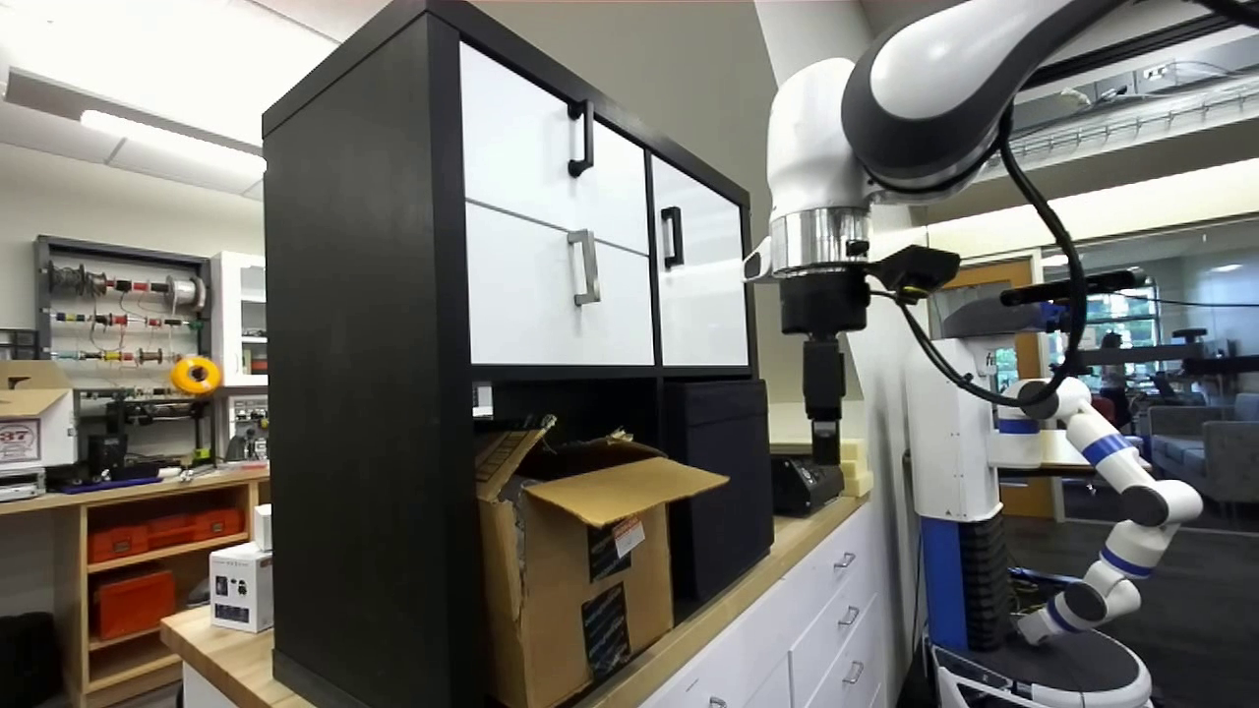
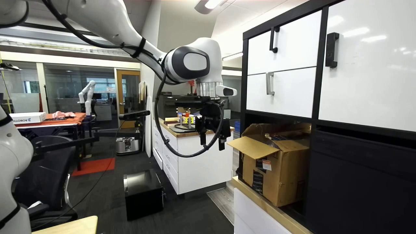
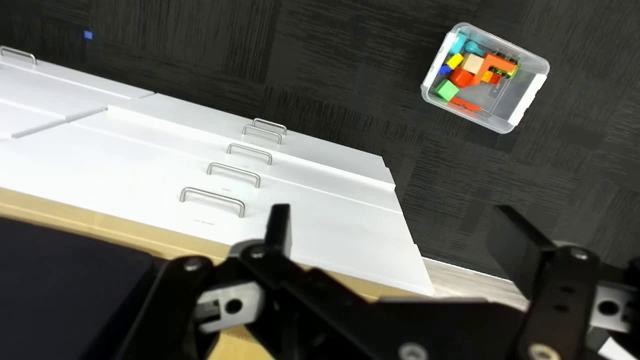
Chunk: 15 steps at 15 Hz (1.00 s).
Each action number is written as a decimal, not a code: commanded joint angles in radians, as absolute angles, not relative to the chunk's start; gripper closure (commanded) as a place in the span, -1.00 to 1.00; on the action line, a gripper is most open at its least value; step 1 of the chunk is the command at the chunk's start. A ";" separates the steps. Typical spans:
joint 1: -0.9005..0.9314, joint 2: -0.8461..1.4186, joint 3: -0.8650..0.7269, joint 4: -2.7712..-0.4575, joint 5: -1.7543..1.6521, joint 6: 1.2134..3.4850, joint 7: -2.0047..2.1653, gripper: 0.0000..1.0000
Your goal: Pull the carton box under the drawer
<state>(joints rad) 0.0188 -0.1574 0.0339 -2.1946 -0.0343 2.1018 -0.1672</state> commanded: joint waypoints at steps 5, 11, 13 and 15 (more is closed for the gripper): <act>0.026 0.004 0.026 -1.979 -0.088 2.179 -0.457 -1.00; 0.023 0.081 0.043 -1.891 -0.058 2.275 -0.757 -1.00; 0.019 0.099 0.049 -1.882 -0.048 2.313 -0.837 -1.00; 0.013 0.117 0.054 -1.884 -0.030 2.358 -0.911 -1.00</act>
